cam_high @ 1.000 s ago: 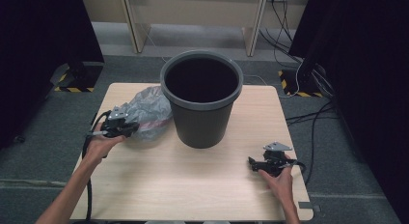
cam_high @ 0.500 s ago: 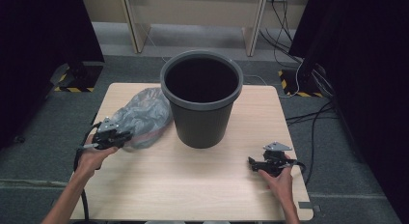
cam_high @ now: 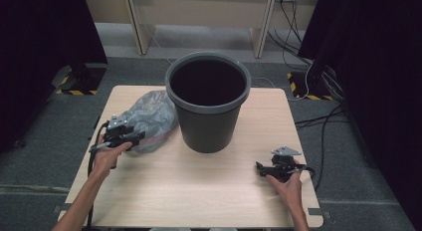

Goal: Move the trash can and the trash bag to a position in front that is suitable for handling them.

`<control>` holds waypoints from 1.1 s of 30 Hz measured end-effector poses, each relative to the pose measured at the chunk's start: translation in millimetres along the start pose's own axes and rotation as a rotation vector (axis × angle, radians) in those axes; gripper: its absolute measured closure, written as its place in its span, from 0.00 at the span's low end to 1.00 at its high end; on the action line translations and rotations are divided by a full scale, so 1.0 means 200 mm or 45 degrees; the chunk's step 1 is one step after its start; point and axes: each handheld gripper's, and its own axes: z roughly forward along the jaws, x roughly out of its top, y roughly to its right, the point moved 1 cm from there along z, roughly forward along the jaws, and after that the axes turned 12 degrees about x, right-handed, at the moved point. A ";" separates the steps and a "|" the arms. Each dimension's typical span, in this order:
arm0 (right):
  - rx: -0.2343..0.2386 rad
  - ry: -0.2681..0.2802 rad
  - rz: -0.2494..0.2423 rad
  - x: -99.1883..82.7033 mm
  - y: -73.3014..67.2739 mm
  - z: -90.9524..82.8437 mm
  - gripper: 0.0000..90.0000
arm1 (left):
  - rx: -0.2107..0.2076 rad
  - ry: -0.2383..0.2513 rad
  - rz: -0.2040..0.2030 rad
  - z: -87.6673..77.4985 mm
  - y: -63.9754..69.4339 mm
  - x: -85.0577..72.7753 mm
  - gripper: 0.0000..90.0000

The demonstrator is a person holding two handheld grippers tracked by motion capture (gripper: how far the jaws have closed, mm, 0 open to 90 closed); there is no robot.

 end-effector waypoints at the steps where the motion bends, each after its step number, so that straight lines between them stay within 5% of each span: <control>1: 0.000 0.000 0.000 0.00 0.00 0.00 0.16 | 0.020 -0.014 0.011 0.03 0.00 0.00 0.46; 3: 0.001 -0.001 0.000 0.00 0.00 0.00 0.16 | 0.002 -0.048 -0.011 0.07 0.00 -0.02 0.51; 6: 0.002 -0.001 -0.003 0.00 0.00 0.00 0.16 | -0.028 -0.067 0.015 0.10 -0.01 -0.05 0.82; 9: 0.003 -0.002 -0.003 0.00 0.00 0.00 0.16 | -0.036 -0.062 0.022 0.07 -0.01 -0.06 0.89; 24: 0.003 -0.001 -0.004 0.00 0.00 0.00 0.16 | -0.072 -0.024 0.079 -0.15 0.00 -0.20 0.93; 33: 0.002 -0.001 -0.006 0.00 0.00 0.00 0.16 | -0.069 0.003 0.022 -0.24 -0.01 -0.30 0.88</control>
